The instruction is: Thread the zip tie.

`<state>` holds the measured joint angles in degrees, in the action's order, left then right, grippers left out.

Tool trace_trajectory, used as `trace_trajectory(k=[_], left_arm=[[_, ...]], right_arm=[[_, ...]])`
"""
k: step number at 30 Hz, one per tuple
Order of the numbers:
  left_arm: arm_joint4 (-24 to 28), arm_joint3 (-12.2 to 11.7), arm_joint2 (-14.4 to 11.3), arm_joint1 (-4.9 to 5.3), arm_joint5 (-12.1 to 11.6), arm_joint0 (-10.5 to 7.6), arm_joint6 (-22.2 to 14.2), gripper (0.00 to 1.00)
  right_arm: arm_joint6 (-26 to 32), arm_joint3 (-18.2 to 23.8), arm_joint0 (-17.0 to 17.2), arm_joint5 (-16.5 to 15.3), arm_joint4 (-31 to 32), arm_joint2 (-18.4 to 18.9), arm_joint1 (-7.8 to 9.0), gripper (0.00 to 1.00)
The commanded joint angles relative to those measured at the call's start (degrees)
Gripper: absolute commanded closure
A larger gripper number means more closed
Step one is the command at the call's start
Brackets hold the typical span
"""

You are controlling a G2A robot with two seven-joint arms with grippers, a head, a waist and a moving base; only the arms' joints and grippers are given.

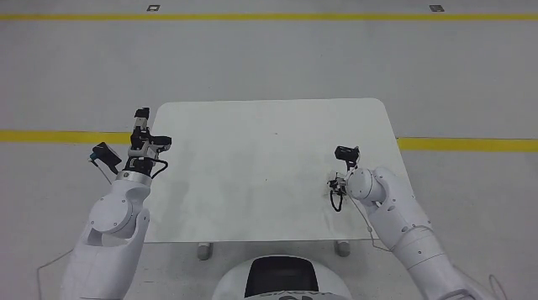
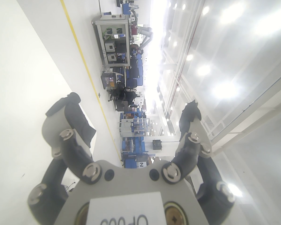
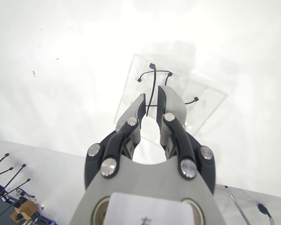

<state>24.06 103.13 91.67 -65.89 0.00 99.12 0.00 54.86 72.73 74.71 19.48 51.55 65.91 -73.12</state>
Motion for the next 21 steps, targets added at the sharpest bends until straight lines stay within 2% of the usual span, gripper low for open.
trace_trajectory(k=[1,7,21], left_arm=[[0.00,0.00,0.00,0.00,0.00,0.00,0.00,0.00],[0.00,0.00,0.00,0.00,0.00,0.00,0.00,0.00],[0.00,0.00,0.00,0.00,0.00,0.00,0.00,0.00]], right_arm=[[0.03,-0.35,-0.09,0.00,0.22,0.23,-0.32,0.84],[0.06,-1.63,-0.46,0.00,1.30,0.98,-1.50,0.82],[-0.29,-5.24,-1.72,0.00,4.10,1.86,-4.13,0.85]])
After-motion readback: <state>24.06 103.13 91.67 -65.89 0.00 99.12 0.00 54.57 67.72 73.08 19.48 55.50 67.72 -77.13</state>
